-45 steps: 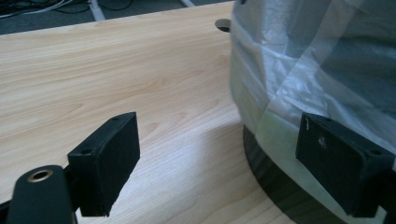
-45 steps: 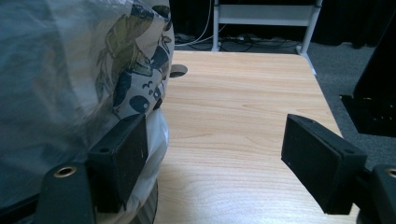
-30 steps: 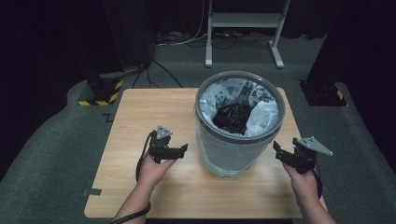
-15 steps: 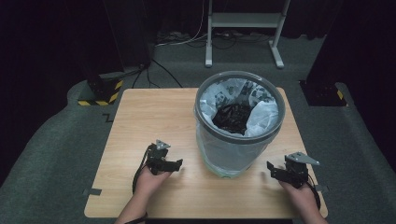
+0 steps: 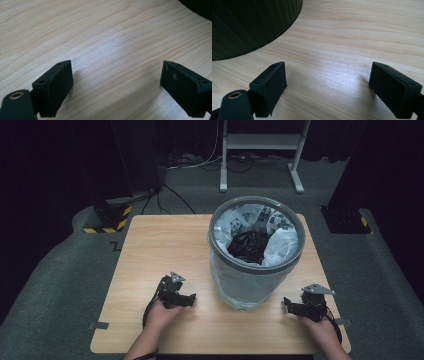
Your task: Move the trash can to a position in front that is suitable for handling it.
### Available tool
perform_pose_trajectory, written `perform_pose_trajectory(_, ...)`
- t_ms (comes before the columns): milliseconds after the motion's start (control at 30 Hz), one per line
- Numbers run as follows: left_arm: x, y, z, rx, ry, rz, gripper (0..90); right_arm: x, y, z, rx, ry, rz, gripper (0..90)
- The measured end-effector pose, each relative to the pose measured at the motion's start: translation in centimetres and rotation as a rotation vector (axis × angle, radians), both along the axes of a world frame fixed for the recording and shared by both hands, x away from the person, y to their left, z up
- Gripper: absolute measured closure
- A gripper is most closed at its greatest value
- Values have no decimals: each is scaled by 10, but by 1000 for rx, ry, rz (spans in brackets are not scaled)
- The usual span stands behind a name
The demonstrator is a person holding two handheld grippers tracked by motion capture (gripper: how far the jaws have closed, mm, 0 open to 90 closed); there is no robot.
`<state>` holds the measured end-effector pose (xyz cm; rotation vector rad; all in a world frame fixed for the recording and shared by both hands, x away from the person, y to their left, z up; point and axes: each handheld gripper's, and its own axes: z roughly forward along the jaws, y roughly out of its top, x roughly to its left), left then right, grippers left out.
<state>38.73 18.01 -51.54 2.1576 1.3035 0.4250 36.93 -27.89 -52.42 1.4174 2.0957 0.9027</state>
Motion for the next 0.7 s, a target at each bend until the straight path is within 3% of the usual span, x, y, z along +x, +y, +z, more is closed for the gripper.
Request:
perform_pose_trajectory(33,0,-1,-1,18,-5,-11,99,0,1,0,1,3,-3,138)
perform_pose_trajectory(333,2,-6,-1,30,15,5,40,0,1,0,-1,2,-6,133)
perform_pose_trajectory(700,10,-20,6,91,126,36,0,1,2,0,1,4,-3,117)
